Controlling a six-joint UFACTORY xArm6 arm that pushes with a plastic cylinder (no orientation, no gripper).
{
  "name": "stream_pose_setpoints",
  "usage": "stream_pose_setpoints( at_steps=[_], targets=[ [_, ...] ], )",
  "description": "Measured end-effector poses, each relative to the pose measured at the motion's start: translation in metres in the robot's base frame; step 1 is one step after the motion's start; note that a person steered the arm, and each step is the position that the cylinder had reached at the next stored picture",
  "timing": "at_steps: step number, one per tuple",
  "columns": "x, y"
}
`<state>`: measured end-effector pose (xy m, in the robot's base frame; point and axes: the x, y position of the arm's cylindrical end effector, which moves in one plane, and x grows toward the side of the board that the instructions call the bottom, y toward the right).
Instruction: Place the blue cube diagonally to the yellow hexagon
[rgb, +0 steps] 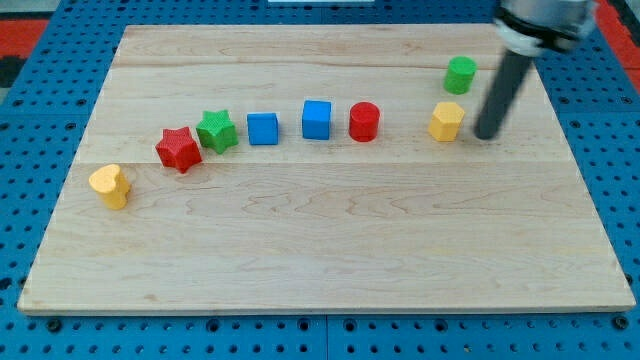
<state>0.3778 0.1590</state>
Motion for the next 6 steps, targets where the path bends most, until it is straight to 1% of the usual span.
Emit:
stream_pose_setpoints(
  at_steps=[1, 2, 3, 4, 5, 6],
  targets=[
    [-0.048, -0.104],
    [-0.082, -0.136],
    [-0.074, -0.063],
    [-0.014, 0.007],
    [0.002, -0.049],
    [-0.002, -0.133]
  ],
)
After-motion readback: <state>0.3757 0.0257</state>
